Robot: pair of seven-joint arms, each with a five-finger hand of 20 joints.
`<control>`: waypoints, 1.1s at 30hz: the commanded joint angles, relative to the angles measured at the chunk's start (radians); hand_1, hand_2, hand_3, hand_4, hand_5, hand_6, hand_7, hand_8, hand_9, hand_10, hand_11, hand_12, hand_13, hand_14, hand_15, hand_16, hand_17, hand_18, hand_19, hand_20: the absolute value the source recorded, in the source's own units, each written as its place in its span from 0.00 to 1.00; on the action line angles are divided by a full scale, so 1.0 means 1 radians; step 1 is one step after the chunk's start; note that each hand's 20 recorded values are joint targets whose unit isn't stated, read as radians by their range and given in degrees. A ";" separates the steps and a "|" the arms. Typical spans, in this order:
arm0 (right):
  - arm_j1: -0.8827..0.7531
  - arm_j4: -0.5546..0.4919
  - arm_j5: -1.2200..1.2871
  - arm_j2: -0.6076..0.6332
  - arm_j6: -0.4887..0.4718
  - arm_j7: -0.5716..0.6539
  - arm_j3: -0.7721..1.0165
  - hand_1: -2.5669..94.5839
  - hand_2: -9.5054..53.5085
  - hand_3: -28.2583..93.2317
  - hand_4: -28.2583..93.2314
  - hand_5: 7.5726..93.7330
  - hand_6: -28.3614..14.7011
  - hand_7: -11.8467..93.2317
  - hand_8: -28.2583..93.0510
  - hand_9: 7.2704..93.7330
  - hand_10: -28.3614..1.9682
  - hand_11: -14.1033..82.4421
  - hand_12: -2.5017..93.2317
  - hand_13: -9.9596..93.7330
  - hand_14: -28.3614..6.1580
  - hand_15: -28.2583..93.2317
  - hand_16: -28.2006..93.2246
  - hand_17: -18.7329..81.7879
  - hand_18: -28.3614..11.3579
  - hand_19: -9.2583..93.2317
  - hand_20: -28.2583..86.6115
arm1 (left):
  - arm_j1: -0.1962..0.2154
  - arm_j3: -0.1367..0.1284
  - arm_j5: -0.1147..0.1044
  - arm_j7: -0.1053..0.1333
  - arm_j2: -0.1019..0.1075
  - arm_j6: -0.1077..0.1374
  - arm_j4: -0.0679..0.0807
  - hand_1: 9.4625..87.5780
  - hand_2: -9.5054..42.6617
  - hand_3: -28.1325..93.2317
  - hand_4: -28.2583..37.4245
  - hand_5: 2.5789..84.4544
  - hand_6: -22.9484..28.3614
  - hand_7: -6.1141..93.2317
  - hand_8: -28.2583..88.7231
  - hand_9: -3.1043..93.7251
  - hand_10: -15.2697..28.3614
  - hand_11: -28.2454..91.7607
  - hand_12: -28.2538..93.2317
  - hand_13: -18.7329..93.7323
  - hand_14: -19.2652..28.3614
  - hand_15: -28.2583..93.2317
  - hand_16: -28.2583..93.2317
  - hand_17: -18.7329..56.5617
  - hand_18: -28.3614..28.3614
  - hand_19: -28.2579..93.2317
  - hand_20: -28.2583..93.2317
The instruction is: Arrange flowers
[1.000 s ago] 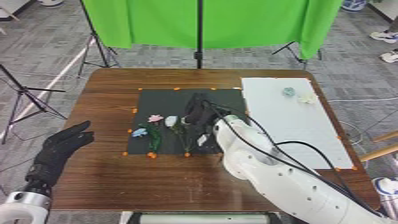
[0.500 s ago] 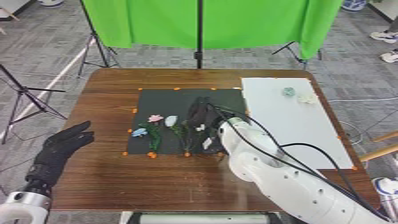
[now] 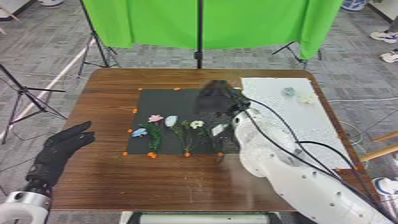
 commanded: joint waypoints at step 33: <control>-0.063 0.408 -0.180 0.157 -0.154 0.206 0.276 0.45 0.00 0.81 0.10 0.52 0.71 0.28 0.15 0.56 0.31 0.26 0.24 0.78 0.50 0.78 0.49 0.61 0.14 0.94 0.71 | 0.030 -0.011 0.005 0.004 -0.029 0.002 -0.008 0.29 0.26 0.77 0.27 0.47 0.56 0.15 0.19 0.47 0.67 0.37 0.32 0.47 0.79 0.36 0.25 0.31 0.76 0.33 0.38</control>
